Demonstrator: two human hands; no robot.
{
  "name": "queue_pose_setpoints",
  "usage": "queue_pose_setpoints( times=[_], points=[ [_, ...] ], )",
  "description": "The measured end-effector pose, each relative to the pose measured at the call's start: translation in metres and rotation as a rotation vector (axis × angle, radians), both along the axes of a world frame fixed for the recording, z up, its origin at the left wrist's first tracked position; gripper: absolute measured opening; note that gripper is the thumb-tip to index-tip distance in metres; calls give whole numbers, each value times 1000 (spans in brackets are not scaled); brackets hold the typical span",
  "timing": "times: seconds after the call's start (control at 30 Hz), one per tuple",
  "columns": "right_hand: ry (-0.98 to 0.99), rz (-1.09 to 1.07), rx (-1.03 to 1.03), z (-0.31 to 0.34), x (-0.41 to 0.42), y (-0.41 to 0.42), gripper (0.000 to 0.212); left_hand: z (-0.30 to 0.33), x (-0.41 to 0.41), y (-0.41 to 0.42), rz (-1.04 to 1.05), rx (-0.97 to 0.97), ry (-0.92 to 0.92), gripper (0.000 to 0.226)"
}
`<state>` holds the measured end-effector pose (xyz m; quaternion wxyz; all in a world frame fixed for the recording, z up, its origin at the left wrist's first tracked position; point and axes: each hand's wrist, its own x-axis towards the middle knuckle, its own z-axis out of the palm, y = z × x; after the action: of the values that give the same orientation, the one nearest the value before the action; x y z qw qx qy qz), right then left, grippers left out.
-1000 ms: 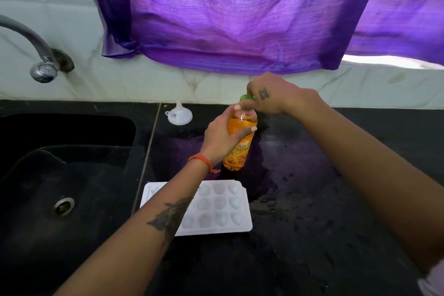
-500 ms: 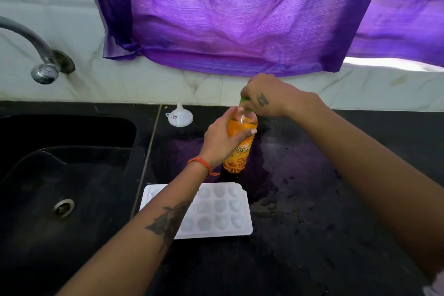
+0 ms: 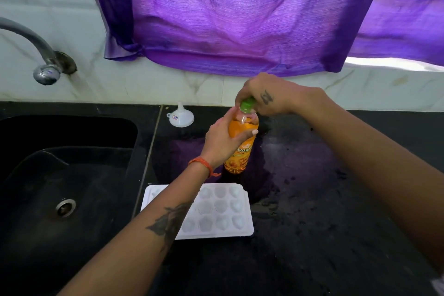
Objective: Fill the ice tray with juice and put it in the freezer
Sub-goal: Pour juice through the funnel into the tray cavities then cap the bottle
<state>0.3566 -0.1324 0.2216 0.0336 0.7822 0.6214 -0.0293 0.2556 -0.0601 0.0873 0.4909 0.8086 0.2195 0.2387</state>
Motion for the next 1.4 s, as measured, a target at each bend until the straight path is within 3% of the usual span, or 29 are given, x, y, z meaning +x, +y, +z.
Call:
queue_pose_setpoints(
  times=[0.17,0.37,0.53,0.73,0.93,1.07,1.2,1.33,1.4],
  points=[
    [46,-57,-2,-2,1,-1,46,-1,0,0,5,8,-1,76],
    [0,37,18,1,2,-1,30,-2,1,1,-5,4,-4,79],
    [26,86,45,1,4,-5,32,-4,0,-1,2,28,-28,75],
    [145,-33,25,4,6,-4,54,-4,1,1,-7,14,-34,66],
    [80,-37,50,5,5,2,27,-4,2,2,-6,12,-31,69],
    [122,24,182,19,7,-3,26,-3,2,2,-13,1,-34,68],
    [235,-106,415,10,16,-28,32,-2,3,3,-28,-50,-5,70],
    [493,-359,696,-62,9,-64,35,-7,-2,-1,-6,-159,-21,94],
    [533,-527,703,-115,-2,-78,34,-14,-9,-3,4,-192,-17,99]
  ],
)
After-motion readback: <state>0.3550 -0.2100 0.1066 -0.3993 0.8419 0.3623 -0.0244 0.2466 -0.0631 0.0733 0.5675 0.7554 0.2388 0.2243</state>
